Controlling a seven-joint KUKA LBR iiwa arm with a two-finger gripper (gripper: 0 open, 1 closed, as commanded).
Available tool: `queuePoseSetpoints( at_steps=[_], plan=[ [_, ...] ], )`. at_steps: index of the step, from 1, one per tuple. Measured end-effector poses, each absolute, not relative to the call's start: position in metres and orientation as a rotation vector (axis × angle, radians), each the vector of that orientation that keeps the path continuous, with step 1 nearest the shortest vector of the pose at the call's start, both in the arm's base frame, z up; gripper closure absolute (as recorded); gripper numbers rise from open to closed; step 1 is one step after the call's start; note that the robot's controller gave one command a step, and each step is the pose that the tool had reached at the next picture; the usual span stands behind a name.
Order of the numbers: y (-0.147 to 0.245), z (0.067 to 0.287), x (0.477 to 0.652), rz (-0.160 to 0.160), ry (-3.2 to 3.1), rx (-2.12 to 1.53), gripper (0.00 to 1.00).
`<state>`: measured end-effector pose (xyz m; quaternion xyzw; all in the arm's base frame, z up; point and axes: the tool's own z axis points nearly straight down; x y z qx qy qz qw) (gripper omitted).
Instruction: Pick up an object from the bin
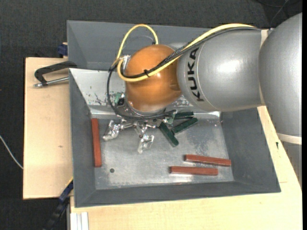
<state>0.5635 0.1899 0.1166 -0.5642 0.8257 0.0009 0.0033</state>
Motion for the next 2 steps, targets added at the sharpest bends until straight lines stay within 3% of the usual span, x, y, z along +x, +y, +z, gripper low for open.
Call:
queuePoseSetpoints(
  at_steps=[1,2],
  plan=[
    [0.167,0.119,0.559,0.005,2.450,-1.959,0.00],
    [0.131,0.157,0.549,0.002,2.275,-2.165,0.00]
  ],
)
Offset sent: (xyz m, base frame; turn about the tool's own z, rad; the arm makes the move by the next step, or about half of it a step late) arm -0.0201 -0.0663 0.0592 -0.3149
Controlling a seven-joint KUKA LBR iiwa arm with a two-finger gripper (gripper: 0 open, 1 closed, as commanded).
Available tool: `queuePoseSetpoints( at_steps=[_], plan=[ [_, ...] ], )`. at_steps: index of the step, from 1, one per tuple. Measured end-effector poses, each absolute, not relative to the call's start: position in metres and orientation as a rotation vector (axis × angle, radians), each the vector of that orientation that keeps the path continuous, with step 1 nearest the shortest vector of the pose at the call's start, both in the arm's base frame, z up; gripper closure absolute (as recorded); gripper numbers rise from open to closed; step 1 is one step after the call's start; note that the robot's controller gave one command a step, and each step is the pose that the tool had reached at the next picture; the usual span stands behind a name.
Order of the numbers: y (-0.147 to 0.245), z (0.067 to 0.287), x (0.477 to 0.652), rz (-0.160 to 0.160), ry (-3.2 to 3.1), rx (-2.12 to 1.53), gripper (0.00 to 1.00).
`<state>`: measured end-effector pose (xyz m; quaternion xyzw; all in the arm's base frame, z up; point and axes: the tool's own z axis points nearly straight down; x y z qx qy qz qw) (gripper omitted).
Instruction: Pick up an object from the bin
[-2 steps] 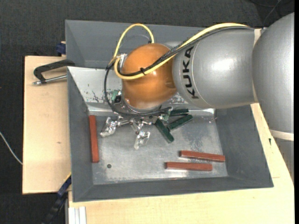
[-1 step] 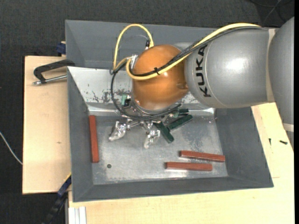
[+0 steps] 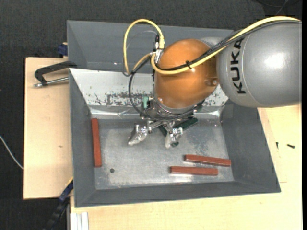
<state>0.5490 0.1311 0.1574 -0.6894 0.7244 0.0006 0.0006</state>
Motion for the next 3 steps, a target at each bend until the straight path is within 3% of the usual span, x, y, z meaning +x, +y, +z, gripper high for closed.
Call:
queuePoseSetpoints(
  at_steps=[1,2,3],
  plan=[
    [0.116,0.163,0.584,-0.007,2.272,-2.151,0.00],
    [0.087,0.159,0.561,0.000,2.106,-2.328,0.00],
    [0.061,0.129,0.572,-0.005,1.766,-2.591,0.00]
  ],
)
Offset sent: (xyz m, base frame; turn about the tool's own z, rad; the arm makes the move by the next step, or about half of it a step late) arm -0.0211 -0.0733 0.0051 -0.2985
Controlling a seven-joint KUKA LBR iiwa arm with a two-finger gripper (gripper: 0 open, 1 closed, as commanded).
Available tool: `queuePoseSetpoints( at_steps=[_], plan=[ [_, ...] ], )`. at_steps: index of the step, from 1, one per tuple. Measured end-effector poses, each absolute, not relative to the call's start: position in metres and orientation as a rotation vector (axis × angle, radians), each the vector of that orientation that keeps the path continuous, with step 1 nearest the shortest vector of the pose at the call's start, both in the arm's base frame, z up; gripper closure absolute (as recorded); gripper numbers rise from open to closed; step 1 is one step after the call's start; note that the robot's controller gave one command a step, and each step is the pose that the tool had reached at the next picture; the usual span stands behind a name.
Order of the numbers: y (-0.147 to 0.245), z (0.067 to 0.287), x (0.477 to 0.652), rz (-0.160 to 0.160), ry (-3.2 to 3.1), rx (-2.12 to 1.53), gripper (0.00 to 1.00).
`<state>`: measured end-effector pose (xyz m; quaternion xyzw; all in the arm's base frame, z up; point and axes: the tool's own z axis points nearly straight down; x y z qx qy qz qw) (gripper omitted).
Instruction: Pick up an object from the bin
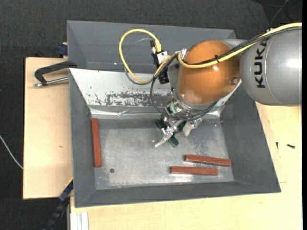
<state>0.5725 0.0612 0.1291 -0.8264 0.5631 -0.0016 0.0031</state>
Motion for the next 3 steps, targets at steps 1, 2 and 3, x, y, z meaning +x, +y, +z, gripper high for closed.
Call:
queuePoseSetpoints(
  at_steps=[1,2,3],
  plan=[
    [0.065,0.078,0.601,-0.021,1.874,-2.518,1.00],
    [0.065,0.078,0.601,-0.021,1.874,-2.518,1.00],
    [0.079,0.245,0.595,-0.010,1.749,-2.598,1.00]
  ],
)
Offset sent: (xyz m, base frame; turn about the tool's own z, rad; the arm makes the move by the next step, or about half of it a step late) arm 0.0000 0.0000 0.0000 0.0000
